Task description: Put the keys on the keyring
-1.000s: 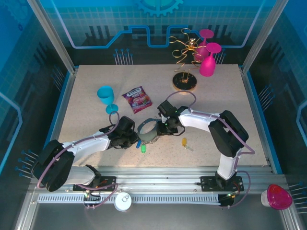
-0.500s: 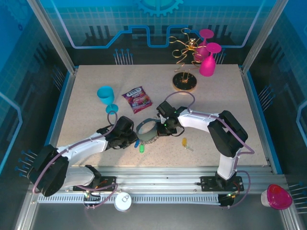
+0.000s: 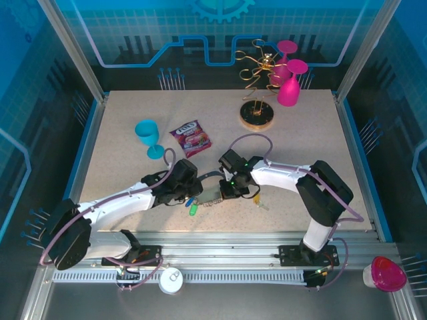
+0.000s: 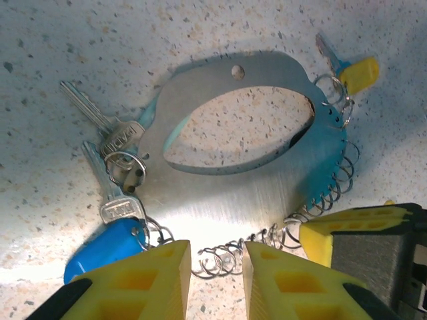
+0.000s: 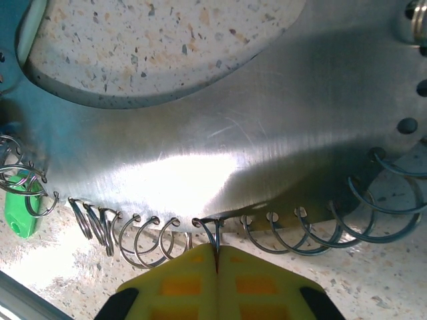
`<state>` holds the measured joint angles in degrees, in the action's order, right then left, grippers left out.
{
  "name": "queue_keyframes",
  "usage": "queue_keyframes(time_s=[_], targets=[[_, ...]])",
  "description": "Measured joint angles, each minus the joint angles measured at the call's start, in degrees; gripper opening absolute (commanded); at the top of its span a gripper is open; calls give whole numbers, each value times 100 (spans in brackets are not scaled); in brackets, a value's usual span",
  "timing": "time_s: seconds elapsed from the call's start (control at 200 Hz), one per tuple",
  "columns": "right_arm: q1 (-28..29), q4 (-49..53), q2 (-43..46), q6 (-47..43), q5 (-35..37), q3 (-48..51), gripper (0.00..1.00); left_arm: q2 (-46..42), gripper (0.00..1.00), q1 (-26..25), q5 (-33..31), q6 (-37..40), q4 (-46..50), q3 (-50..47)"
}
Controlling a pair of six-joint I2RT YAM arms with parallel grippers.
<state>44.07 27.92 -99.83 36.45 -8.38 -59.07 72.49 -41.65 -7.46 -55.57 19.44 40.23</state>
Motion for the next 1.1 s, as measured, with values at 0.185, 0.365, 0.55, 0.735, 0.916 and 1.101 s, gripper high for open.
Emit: queue_keyframes(time_s=[0.185,0.365,0.55,0.735,0.916,1.101], targets=[[-114,168,87,-118,118,-24,13,-2,27,0,-109,-107,-24,-85],[-66,411,199,-446,452,-149,17,-116,28,0,-227,-181,-22,-175],[376,708,317,-756,914,-284,22,-345,30,24,-393,-365,-2,-293],[748,914,297,-848,1097,-496,27,-446,30,61,-476,-538,11,-378],[863,918,42,-837,1097,-796,33,-507,30,61,-483,-605,24,-409],[922,962,-341,-839,1095,-1036,35,-555,30,66,-481,-610,42,-452]])
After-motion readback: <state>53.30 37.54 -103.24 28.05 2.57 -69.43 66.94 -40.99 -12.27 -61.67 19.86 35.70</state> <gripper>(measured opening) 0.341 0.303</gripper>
